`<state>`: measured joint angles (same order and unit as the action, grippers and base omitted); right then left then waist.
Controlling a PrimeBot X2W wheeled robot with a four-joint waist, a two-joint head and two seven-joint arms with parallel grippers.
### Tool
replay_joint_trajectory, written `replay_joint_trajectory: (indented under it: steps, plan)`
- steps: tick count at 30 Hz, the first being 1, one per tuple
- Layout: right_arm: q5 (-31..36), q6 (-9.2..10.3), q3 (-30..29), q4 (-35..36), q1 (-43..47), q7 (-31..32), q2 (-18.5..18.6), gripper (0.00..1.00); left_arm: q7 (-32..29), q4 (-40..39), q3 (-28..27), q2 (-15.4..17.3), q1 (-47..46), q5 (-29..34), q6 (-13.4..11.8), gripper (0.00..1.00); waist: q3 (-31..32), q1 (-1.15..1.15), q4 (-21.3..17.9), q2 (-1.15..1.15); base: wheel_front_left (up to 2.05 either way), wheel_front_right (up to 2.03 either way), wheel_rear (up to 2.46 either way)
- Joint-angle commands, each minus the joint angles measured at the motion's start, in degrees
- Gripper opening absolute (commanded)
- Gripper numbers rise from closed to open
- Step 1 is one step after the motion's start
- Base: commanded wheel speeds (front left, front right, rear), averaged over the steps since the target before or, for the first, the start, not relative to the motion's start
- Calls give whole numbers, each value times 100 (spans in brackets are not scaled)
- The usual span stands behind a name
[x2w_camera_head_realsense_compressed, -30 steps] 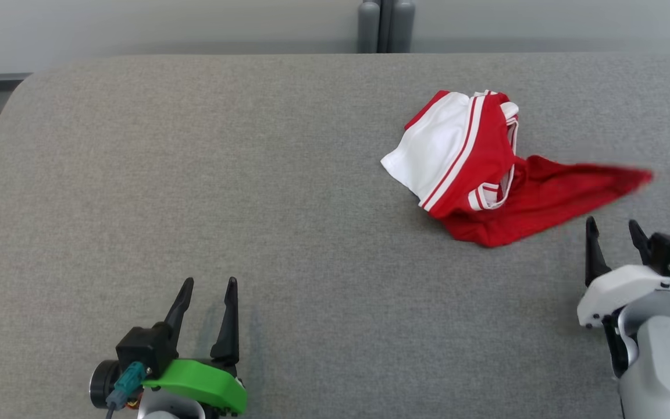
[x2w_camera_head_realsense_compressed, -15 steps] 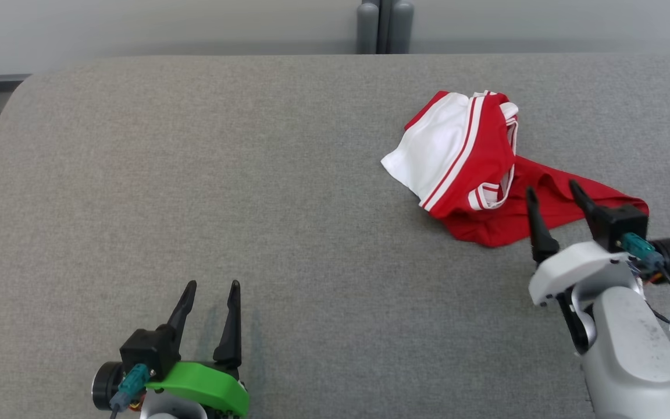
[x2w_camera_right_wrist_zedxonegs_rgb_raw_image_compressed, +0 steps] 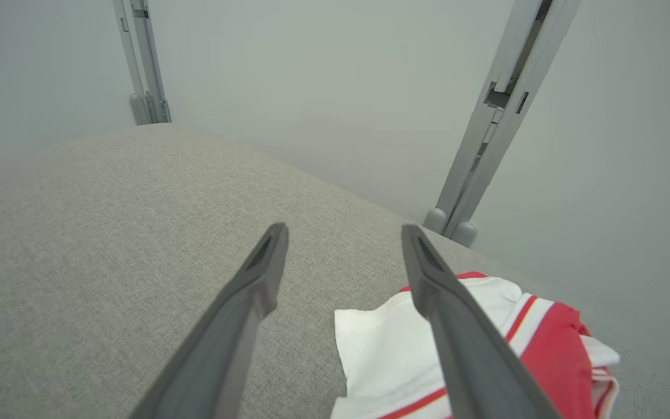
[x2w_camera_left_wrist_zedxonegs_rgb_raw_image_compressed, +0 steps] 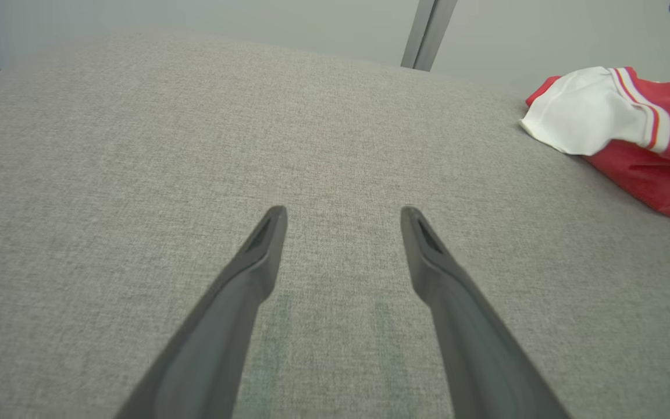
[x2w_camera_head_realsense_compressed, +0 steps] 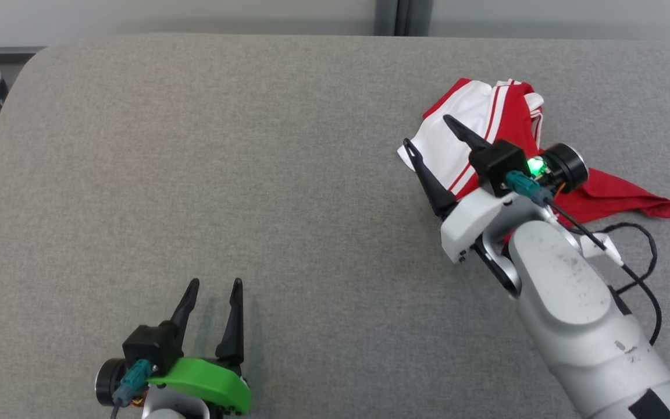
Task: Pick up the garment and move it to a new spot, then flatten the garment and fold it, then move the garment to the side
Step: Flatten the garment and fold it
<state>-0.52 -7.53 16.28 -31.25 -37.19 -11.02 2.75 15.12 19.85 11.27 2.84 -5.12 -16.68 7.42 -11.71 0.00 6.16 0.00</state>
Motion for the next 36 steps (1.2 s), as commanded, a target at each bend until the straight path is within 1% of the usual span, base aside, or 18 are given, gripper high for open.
replay_joint_trajectory:
  steps: [1, 6, 10, 12, 13, 16, 20, 21, 22, 23, 26, 32, 34, 36]
  plan:
    - [57, 9, 48, -167, -204, 118, 29, 100, 1, 8, 34, 17, -151, -14, 14, 100, -78, 0, 71, 0, 0, 0, 0]
    - [197, 9, 15, -951, -943, 528, 28, 100, 1, 29, 188, 19, -382, -105, 14, 100, -330, 0, 308, 0, 0, 0, 0]
    - [323, 9, -8, -1643, -1352, 945, 30, 100, 0, 87, 316, 17, -515, -170, 14, 100, -554, 0, 516, 0, 0, 0, 0]
    - [228, 9, -114, -1943, -1498, 1128, 35, 100, 0, 107, 354, 19, -568, -211, 14, 100, -671, 0, 612, 0, 0, 0, 0]
    - [339, 9, -135, -2092, -1583, 1229, 38, 100, 1, 109, 366, 17, -593, -234, 14, 100, -728, 0, 650, 0, 0, 0, 0]
    - [465, 9, -371, -2559, -1659, 1499, 32, 100, 1, 119, 379, 17, -656, -299, 14, 100, -881, 0, 772, 0, 0, 0, 0]
    - [426, 8, -399, -3149, -1475, 1931, 33, 100, 0, 143, 398, 16, -671, -300, 9, 100, -932, 0, 849, 0, 0, 0, 0]
    - [383, 8, -396, -3234, -1419, 1968, 43, 72, 1, 149, 388, 16, -672, -290, 9, 100, -933, 0, 851, 0, 0, 0, 0]
    - [354, 7, -384, -3328, -1360, 1975, 50, 4, 0, 159, 374, 15, -672, -264, 9, 100, -926, 0, 847, 0, 0, 0, 0]
    - [346, 5, -371, -3366, -1344, 1953, 48, 0, 1, 161, 366, 15, -675, -251, 9, 100, -920, 0, 841, 0, 0, 0, 0]
    - [310, 5, -369, -3379, -1345, 1722, 54, 0, 1, 163, 354, 16, -692, -203, 9, 100, -875, 0, 792, 0, 0, 0, 0]
    - [381, 5, -443, -3094, -1590, 864, 34, 0, 0, 164, 403, 17, -671, -181, 9, 100, -708, 0, 701, 0, 0, 0, 0]
    - [260, 5, -325, -2930, -1704, 527, 20, 0, 1, 168, 424, 17, -632, -180, 9, 100, -631, 0, 690, 0, 0, 0, 0]
    - [73, 8, -69, -2753, -1837, 251, 16, 0, 0, 185, 435, 17, -583, -185, 9, 100, -552, 0, 686, 0, 0, 0, 0]
